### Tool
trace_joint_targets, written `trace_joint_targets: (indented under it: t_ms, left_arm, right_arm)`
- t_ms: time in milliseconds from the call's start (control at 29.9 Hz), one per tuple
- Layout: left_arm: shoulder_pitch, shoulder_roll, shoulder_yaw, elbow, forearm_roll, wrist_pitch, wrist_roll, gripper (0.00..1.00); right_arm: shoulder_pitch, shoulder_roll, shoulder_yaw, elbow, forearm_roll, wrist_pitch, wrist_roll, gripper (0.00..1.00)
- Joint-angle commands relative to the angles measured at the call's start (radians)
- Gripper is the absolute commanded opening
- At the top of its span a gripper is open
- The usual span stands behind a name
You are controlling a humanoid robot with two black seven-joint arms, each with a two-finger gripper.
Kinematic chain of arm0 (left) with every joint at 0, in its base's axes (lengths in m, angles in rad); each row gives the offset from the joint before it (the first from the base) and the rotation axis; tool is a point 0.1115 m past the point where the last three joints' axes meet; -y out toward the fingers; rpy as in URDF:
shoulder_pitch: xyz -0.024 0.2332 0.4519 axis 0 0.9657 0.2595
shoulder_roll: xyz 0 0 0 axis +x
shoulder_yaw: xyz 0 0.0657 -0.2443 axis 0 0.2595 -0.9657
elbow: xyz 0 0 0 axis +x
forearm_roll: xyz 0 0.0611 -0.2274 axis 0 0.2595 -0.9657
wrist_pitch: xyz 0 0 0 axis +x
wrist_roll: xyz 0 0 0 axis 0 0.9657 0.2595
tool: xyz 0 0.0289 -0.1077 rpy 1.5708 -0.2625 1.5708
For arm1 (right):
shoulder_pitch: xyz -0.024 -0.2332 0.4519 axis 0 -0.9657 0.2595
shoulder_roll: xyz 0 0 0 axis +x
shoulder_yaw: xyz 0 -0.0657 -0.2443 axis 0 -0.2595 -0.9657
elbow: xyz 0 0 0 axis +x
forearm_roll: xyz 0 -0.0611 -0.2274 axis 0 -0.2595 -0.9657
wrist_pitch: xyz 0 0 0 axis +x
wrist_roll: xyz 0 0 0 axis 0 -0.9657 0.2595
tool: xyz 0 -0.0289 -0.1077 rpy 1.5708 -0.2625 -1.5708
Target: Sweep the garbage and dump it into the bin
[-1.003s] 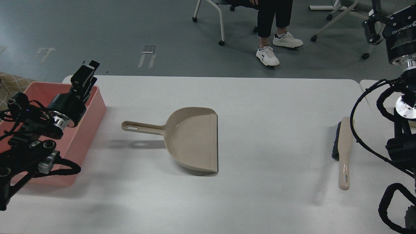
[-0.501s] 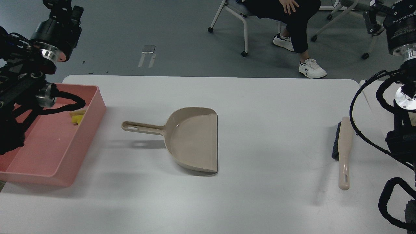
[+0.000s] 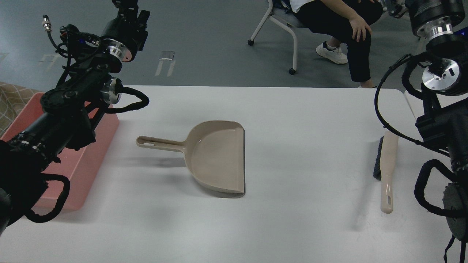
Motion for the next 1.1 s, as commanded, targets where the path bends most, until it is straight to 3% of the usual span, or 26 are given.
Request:
trace_joint_targets:
  t_ms: [0, 33, 134, 301, 368, 702, 903, 1070]
  left_arm:
    - [-0.006, -0.061, -0.004, 0.002, -0.049, 0.000, -0.001, 0.86]
    - [-0.009, -0.079, -0.004, 0.002, -0.064, 0.000, -0.001, 0.89]
    - [-0.010, -0.102, -0.010, 0.002, -0.082, 0.005, -0.001, 0.90]
    - [-0.007, -0.118, -0.040, 0.002, -0.102, 0.005, 0.003, 0.91]
    - [0.005, -0.135, -0.128, 0.002, -0.134, 0.003, 0.009, 0.97]
    - [0.025, -0.167, -0.219, 0.002, -0.168, -0.012, 0.012, 0.98]
    - [0.045, -0.167, -0.300, 0.000, -0.265, -0.136, 0.017, 0.98]
    - [0.043, -0.165, -0.302, -0.001, -0.265, -0.142, 0.017, 0.98]
  right_arm:
    - [0.046, 0.019, -0.100, -0.070, 0.000, -0.003, 0.060, 1.00]
    - [0.046, 0.033, -0.132, -0.085, 0.000, -0.010, 0.089, 1.00]
    - [0.040, 0.059, -0.146, -0.088, 0.000, -0.015, 0.106, 1.00]
    - [0.028, 0.065, -0.144, -0.088, 0.000, -0.015, 0.106, 1.00]
    - [0.028, 0.064, -0.135, -0.088, 0.002, -0.018, 0.106, 1.00]
    - [0.028, 0.065, -0.071, -0.085, 0.003, -0.023, 0.106, 1.00]
    - [0.029, 0.067, -0.048, -0.071, 0.023, -0.018, 0.106, 1.00]
    - [0.029, 0.065, -0.049, -0.047, 0.023, -0.017, 0.106, 1.00]
